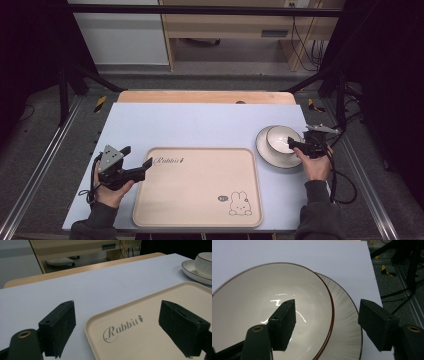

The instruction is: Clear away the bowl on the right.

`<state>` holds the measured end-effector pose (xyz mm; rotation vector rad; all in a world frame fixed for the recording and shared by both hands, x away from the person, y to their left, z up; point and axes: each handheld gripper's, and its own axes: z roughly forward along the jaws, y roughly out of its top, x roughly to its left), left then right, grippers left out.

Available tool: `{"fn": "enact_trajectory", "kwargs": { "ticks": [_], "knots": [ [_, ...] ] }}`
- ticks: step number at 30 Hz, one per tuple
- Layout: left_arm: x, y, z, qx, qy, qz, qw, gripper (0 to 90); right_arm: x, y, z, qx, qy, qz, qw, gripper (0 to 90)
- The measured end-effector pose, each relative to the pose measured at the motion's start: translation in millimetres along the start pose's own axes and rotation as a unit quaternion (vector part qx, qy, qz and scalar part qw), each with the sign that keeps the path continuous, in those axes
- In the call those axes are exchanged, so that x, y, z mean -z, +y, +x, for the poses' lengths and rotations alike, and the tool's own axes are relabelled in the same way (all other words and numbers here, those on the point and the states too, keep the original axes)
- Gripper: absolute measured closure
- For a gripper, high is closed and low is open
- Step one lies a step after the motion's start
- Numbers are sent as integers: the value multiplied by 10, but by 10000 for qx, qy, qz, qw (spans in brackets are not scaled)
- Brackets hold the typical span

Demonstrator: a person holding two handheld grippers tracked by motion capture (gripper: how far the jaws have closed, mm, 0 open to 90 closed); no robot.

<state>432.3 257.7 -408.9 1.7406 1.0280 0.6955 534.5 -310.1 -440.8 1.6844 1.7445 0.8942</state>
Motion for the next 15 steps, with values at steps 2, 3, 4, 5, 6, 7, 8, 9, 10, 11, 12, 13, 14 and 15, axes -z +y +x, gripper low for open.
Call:
{"fn": "enact_trajectory", "kwargs": {
  "ticks": [2,3,4,5,6,7,8,9,10,11,12,13,14,15],
  "knots": [
    [0,4,-2,-4,2,-6,10000,137,-31,-22,-28,88,-14,93,9999,333],
    [0,4,-2,-4,2,-6,10000,137,-41,-30,-28,4,-26,150,9999,349],
    [1,3,-2,-10,3,-3,10000,137,-46,-35,-41,34,-35,152,9999,362],
    [0,4,-4,-11,7,-3,10000,137,-49,-36,-50,26,-17,174,9998,378],
    [0,4,-4,-7,0,-4,10000,137,-46,-36,-47,-47,5,219,9997,389],
    [0,4,-4,-7,0,-4,10000,137,-46,-36,-47,-47,5,219,9997,389],
    [-1,3,-5,-13,3,0,10000,137,-49,-39,-52,-30,44,276,9996,424],
    [-4,-2,-5,-10,-2,11,10000,137,-53,-40,-48,-38,60,299,9995,435],
    [-6,-3,-6,-6,1,15,10000,137,-57,-40,-47,-21,78,323,9994,448],
    [-7,-3,-6,-6,0,14,10000,137,-60,-40,-44,6,105,350,9993,464],
    [-7,-3,-7,-7,-2,14,10000,137,-61,-38,-37,1,131,391,9991,478],
    [-7,-3,-7,-7,-2,14,10000,137,-61,-38,-37,1,131,391,9991,478],
    [-6,-3,-8,-15,2,11,10000,137,-67,-34,-37,-5,154,409,9990,506],
    [-5,-2,-8,-14,-2,8,10000,137,-67,-34,-37,-5,154,409,9990,506]
  ]
}}
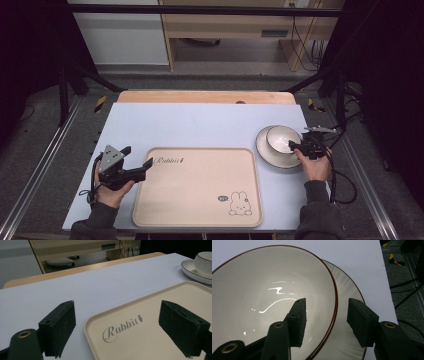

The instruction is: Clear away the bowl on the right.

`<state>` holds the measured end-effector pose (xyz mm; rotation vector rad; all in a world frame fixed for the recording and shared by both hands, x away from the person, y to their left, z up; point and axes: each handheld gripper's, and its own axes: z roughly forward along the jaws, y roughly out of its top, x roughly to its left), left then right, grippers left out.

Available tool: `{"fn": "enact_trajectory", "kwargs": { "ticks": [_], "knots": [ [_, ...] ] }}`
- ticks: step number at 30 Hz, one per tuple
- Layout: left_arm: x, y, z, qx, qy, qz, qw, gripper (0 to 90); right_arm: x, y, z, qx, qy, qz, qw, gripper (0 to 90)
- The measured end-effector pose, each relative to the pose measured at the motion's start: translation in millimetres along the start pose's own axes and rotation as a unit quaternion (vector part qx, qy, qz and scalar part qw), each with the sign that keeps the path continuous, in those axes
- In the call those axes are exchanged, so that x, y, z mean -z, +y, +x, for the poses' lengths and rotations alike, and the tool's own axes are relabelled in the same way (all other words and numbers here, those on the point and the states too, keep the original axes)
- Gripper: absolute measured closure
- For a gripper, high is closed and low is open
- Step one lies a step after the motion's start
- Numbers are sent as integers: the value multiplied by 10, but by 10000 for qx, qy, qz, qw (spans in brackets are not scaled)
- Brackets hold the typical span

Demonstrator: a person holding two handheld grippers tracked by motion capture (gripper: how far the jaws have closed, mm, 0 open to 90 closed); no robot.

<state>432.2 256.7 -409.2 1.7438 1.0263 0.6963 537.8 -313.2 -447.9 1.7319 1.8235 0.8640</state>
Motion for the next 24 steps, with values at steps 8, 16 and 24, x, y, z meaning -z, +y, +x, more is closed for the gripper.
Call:
{"fn": "enact_trajectory", "kwargs": {
  "ticks": [8,16,24],
  "knots": [
    [-5,-1,-3,0,-5,7,10000,138,-15,-1,7,88,-96,-34,9999,588],
    [-7,-4,6,9,10,19,10000,137,-55,28,25,20,-126,139,9998,651],
    [-7,-3,6,12,20,18,10000,138,-82,58,23,-120,-30,247,9996,750]
  ]
}}
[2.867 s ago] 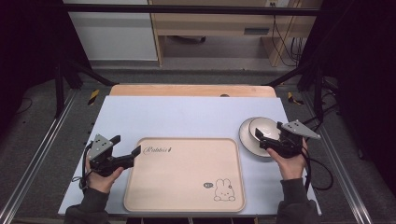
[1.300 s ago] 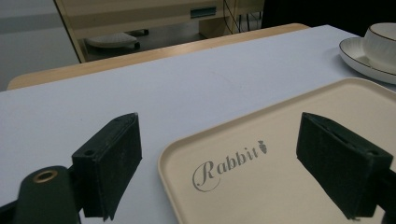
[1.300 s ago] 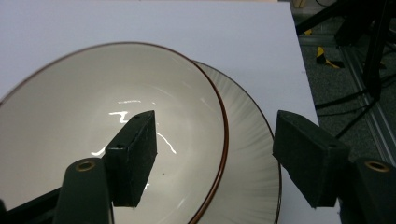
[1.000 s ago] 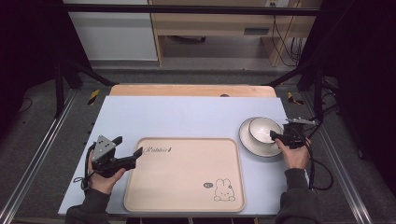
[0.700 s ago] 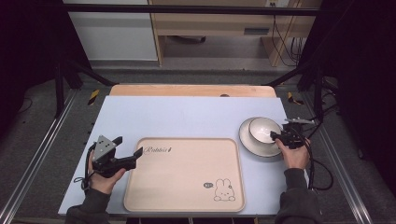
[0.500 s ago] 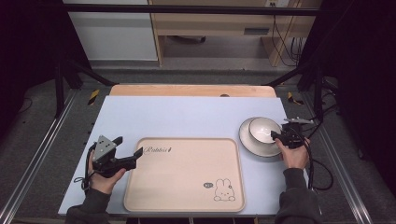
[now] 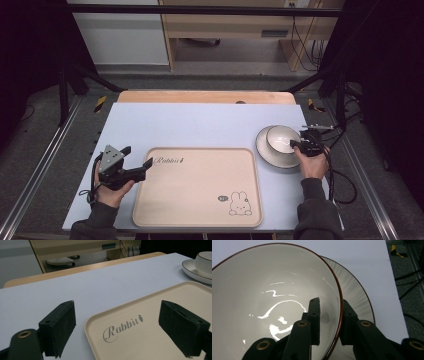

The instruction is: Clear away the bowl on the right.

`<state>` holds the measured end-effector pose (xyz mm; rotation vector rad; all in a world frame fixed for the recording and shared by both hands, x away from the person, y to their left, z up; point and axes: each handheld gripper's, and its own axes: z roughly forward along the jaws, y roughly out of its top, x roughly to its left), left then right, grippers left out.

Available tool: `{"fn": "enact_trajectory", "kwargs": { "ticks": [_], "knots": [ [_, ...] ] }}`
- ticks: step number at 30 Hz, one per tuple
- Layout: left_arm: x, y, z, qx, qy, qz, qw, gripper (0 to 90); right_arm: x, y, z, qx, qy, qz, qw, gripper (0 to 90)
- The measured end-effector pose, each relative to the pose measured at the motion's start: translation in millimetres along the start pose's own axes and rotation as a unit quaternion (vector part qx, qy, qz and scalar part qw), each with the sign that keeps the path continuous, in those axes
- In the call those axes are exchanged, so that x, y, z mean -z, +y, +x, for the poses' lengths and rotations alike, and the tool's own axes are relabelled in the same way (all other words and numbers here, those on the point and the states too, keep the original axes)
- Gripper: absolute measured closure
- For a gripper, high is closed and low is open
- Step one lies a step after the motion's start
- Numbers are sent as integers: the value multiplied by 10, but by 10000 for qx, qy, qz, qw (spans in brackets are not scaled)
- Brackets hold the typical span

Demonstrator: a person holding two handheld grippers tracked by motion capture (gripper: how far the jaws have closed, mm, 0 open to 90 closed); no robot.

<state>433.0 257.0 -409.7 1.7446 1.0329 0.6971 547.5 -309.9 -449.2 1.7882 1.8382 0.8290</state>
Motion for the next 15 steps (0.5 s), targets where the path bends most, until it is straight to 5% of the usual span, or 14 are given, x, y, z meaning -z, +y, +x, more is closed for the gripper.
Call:
{"fn": "enact_trajectory", "kwargs": {
  "ticks": [15],
  "knots": [
    [-7,-3,1,3,7,26,10000,140,17,45,-17,-336,85,248,9991,793]
  ]
}}
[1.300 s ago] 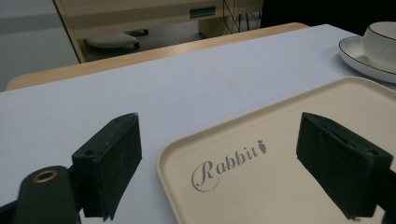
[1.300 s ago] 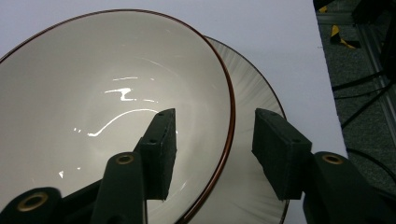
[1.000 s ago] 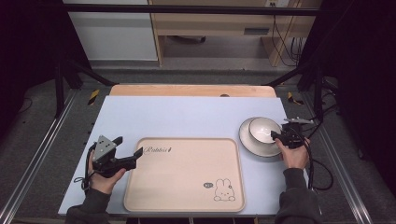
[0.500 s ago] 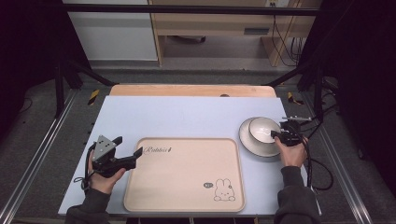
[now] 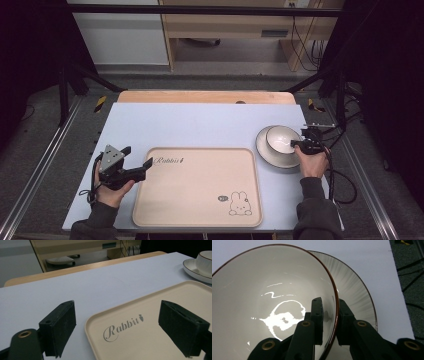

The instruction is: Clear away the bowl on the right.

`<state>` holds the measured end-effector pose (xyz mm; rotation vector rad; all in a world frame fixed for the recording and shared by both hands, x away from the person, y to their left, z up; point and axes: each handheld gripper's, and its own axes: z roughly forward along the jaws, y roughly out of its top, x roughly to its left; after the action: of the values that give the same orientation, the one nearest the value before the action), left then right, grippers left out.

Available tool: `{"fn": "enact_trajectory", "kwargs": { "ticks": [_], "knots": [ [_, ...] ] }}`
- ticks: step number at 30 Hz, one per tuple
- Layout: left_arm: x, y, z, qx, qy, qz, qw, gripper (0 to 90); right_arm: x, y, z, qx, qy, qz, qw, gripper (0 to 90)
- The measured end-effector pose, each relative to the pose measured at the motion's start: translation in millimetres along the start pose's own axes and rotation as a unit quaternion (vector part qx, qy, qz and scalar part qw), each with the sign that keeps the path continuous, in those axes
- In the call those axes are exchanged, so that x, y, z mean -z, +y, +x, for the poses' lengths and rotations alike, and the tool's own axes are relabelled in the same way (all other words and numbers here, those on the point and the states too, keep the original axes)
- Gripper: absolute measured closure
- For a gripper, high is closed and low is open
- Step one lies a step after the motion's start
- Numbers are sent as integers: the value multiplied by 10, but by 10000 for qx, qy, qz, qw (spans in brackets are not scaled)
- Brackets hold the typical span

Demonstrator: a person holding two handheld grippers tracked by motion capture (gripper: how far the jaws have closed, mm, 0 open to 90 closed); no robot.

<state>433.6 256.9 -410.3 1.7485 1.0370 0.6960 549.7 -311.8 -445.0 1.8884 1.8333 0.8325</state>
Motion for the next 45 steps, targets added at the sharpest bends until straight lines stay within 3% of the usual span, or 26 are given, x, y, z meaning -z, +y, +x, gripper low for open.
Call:
{"fn": "enact_trajectory", "kwargs": {
  "ticks": [2,5,45],
  "knots": [
    [0,1,-2,-2,0,-1,10000,141,13,7,8,-135,104,48,9998,802],
    [0,1,0,2,3,3,10000,141,15,4,5,-104,178,23,9998,815],
    [3,4,3,18,17,3,10000,143,141,31,29,-151,376,-62,9992,820]
  ]
}}
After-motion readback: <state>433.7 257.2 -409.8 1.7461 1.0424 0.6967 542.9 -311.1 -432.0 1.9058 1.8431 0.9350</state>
